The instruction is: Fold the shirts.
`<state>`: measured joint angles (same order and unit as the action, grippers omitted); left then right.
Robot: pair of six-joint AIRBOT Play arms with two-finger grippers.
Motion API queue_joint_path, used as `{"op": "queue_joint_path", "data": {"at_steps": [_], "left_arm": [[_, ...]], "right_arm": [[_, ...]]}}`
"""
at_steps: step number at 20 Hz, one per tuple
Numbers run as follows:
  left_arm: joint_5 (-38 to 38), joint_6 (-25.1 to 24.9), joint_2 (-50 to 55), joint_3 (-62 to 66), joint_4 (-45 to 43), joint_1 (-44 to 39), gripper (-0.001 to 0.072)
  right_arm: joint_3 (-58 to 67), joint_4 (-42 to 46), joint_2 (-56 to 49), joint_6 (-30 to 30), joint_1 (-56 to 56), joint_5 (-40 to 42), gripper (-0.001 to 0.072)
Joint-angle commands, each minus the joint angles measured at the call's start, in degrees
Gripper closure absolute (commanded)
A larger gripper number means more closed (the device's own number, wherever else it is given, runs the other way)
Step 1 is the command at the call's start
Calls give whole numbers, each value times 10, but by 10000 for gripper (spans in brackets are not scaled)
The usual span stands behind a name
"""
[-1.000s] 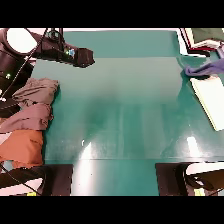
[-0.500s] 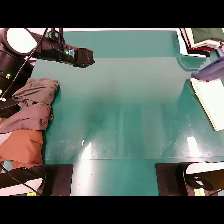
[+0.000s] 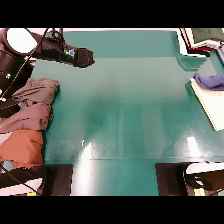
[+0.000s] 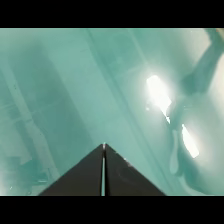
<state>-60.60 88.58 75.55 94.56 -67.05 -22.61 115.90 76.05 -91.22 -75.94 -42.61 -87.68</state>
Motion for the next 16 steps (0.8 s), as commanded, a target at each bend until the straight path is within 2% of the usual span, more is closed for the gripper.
{"op": "queue_joint_path", "data": {"at_steps": [1,5,9,12,16], "left_arm": [[0,-6,0,0,0,0,683],[1,-12,0,0,0,0,683],[1,-12,0,0,0,0,683],[2,-12,0,0,0,0,683],[-2,-11,0,0,0,0,683]], "right_arm": [[0,21,0,-3,-16,-54,198],[0,-4,8,-52,-53,-80,201],[0,-191,33,-45,-48,-69,213],[0,-281,63,-44,24,-62,213],[0,-289,104,-44,183,-53,213]]}}
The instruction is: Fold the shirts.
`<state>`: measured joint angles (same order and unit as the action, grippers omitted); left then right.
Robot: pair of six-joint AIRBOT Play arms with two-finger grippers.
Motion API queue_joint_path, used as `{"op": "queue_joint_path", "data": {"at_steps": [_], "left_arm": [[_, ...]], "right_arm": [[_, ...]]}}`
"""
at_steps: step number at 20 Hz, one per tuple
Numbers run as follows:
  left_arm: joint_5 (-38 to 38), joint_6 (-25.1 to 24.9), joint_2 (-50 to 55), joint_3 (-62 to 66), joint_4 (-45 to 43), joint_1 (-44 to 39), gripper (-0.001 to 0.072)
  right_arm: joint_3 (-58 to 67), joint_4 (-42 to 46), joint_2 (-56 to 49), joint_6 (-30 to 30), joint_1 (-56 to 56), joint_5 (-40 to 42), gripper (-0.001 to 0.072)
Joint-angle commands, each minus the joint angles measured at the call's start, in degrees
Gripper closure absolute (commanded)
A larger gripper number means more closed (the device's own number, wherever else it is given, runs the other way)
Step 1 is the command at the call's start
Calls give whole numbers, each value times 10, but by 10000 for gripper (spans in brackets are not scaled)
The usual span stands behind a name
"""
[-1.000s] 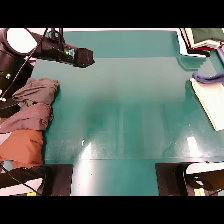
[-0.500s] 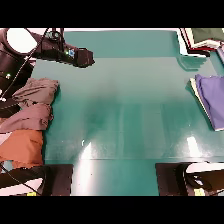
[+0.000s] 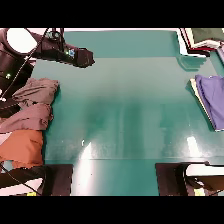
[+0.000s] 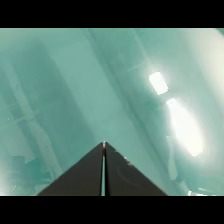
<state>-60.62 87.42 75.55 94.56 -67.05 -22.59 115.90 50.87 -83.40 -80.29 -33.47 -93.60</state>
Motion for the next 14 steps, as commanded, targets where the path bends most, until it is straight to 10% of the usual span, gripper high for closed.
{"op": "queue_joint_path", "data": {"at_steps": [1,5,8,14], "left_arm": [[3,0,0,0,1,0,683],[31,0,0,0,1,0,683],[54,0,0,0,1,0,683],[88,0,0,0,1,0,683]], "right_arm": [[0,-37,32,0,134,6,213],[0,9,42,0,304,6,316],[0,92,42,0,405,12,695],[0,122,42,-1,482,34,694]]}}
